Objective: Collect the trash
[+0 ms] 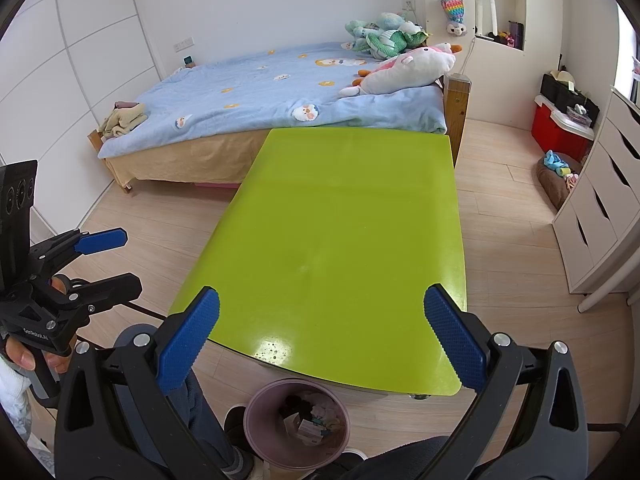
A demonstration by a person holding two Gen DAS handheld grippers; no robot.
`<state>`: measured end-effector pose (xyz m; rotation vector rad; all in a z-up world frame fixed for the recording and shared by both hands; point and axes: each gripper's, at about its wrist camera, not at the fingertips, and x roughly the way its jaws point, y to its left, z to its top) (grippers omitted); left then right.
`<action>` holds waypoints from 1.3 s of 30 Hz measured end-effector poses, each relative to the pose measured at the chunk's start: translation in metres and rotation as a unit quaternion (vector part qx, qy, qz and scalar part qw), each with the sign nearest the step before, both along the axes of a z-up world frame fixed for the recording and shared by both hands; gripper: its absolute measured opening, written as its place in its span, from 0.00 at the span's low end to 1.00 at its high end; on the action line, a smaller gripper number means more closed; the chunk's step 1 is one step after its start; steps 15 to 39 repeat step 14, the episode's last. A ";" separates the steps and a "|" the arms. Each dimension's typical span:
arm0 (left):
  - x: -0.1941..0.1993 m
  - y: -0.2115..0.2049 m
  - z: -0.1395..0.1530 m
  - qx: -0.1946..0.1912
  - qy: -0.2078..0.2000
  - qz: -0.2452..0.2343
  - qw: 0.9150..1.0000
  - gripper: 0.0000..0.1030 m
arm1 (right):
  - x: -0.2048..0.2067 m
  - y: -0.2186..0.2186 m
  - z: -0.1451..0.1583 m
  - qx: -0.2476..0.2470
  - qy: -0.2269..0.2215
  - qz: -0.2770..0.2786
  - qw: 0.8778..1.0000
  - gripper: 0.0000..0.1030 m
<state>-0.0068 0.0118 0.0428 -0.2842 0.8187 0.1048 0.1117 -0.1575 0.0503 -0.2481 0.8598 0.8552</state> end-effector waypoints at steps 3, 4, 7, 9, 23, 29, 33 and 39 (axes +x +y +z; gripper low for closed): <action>0.000 0.000 0.000 0.000 0.000 -0.001 1.000 0.94 | 0.000 0.000 0.000 0.000 0.000 0.000 1.000 0.97; 0.000 0.000 -0.001 0.001 0.000 -0.002 1.000 0.94 | 0.000 0.000 0.000 0.000 0.000 0.000 1.000 0.97; 0.000 -0.002 -0.005 0.012 0.005 -0.005 1.000 0.94 | 0.000 -0.001 0.000 0.000 0.000 0.000 1.000 0.97; 0.001 -0.002 -0.007 0.012 0.006 -0.005 1.000 0.94 | 0.000 0.000 0.000 -0.001 -0.001 0.000 1.000 0.97; 0.001 -0.003 -0.008 0.022 0.005 -0.013 1.000 0.94 | 0.000 -0.001 0.000 0.000 0.000 -0.001 1.000 0.97; 0.001 -0.003 -0.008 0.022 0.005 -0.013 1.000 0.94 | 0.000 -0.001 0.000 0.000 0.000 -0.001 1.000 0.97; 0.001 -0.003 -0.008 0.022 0.005 -0.013 1.000 0.94 | 0.000 -0.001 0.000 0.000 0.000 -0.001 1.000 0.97; 0.001 -0.003 -0.008 0.022 0.005 -0.013 1.000 0.94 | 0.000 -0.001 0.000 0.000 0.000 -0.001 1.000 0.97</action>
